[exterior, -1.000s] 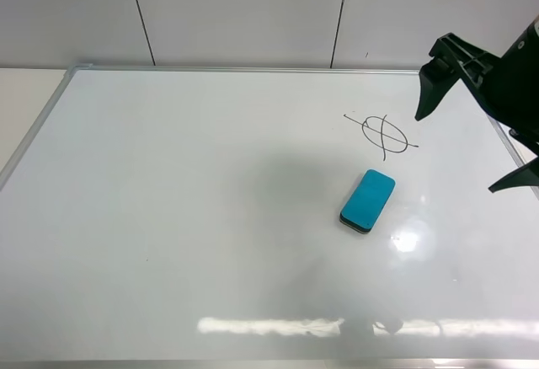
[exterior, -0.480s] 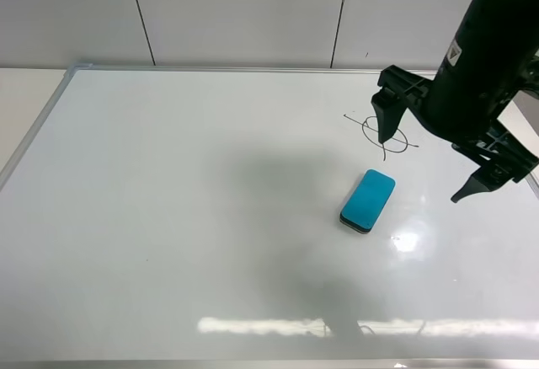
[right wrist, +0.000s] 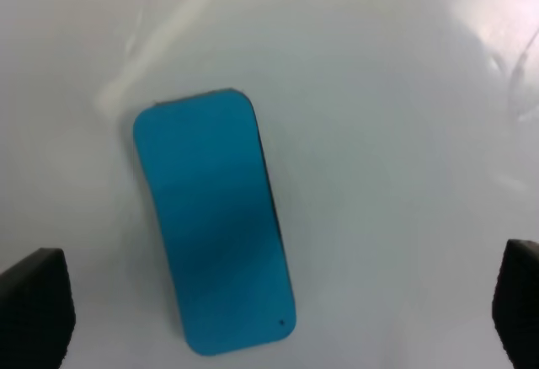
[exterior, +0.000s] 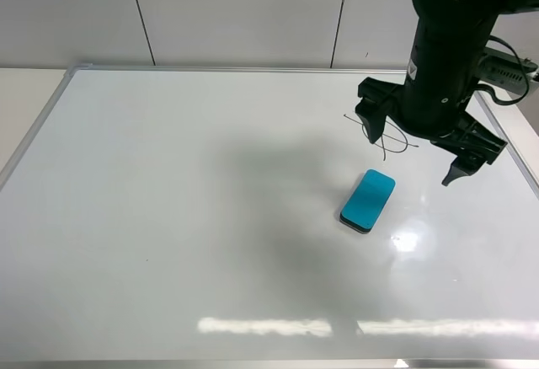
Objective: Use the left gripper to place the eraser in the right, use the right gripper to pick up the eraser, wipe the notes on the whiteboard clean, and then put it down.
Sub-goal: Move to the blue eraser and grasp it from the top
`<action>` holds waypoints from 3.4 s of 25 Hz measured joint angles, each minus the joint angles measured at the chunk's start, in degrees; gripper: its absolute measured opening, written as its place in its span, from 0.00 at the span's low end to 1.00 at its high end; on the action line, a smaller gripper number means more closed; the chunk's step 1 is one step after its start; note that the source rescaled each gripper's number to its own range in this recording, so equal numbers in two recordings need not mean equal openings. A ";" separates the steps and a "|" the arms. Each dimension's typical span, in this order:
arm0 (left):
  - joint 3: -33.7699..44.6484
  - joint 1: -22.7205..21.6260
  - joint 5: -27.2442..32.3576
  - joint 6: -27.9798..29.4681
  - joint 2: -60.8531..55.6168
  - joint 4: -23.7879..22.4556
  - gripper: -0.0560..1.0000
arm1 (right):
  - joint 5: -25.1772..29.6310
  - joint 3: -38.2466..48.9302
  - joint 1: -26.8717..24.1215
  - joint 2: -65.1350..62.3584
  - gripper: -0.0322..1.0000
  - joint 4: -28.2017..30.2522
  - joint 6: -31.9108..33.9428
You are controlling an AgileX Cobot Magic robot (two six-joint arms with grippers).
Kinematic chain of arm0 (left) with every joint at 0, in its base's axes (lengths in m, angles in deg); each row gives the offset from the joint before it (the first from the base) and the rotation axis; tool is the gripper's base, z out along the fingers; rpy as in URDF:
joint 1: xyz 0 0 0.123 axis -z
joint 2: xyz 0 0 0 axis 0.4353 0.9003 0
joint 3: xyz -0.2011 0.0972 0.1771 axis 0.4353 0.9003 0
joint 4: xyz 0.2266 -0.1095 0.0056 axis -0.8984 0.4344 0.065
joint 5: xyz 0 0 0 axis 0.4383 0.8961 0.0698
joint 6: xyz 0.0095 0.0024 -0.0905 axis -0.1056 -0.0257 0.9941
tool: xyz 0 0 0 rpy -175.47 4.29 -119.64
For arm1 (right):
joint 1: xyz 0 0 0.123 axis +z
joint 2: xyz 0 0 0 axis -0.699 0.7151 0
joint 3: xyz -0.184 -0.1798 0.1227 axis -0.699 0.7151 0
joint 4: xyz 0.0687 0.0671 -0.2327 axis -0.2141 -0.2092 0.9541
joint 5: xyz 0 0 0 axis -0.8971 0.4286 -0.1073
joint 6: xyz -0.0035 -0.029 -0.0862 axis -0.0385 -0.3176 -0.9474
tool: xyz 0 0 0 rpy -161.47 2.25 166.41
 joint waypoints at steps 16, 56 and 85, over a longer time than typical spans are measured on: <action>0.00 0.00 0.00 0.00 0.00 -0.05 1.00 | -11.35 -0.36 0.00 8.61 1.00 -1.11 -4.24; 0.00 0.00 0.00 0.00 0.00 -0.05 1.00 | -10.06 0.06 3.42 11.34 1.00 -3.91 -6.64; 0.00 0.00 0.00 0.00 0.00 -0.05 1.00 | -19.18 5.23 3.42 12.01 1.00 -1.97 -3.64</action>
